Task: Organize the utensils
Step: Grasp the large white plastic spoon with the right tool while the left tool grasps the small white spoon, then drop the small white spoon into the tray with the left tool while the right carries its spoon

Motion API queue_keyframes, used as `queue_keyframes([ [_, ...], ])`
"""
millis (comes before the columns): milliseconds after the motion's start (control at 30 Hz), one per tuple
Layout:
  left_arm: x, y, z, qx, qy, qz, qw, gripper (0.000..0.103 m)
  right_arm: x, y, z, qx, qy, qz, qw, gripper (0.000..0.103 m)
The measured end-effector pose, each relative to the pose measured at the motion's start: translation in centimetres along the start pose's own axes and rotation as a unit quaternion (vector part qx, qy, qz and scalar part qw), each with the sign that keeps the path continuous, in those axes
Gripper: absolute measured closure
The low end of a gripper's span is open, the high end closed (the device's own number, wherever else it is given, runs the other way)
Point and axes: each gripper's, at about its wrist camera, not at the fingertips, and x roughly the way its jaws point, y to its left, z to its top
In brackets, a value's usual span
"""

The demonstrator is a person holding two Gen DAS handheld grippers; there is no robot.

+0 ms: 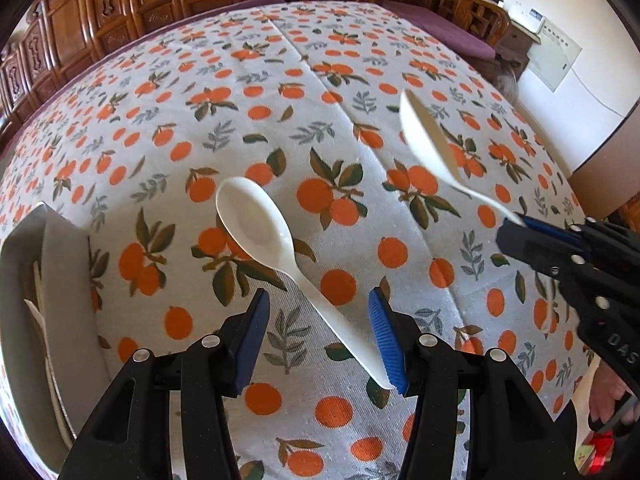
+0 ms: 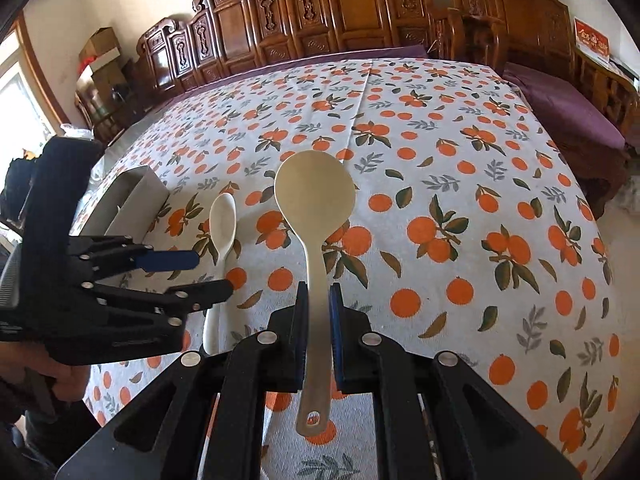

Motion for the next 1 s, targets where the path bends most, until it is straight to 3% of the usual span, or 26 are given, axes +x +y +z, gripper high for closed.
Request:
queue_keyframes([
  [133, 0.6, 0.4, 0.1, -0.014, 0.003, 0.000, 0.9999, 0.060, -0.3, 0.2, -0.1, 0.001, -0.001, 0.002, 1.000, 0.091],
  [267, 0.5, 0.9, 0.1, -0.020, 0.002, 0.002, 0.9998, 0.089, -0.4, 0.7, -0.3, -0.001, 0.000, 0.004, 1.000, 0.091],
  [367, 0.2, 1.7, -0.3, -0.023, 0.007, -0.003, 0.9997, 0.096, -0.4, 1.3, -0.4, -0.004, 0.001, 0.005, 1.000, 0.091],
  [733, -5.2, 4.9, -2.1, -0.023, -0.033, -0.001, 0.9992, 0.096, -0.8, 6.2, 0.6, -0.031, -0.009, 0.020, 0.999, 0.091],
  [1000, -10.2, 9.9, -3.4, -0.046, -0.074, 0.014, 0.9961, 0.096, -0.7, 11.4, 2.3, -0.053, -0.022, 0.044, 0.997, 0.091],
])
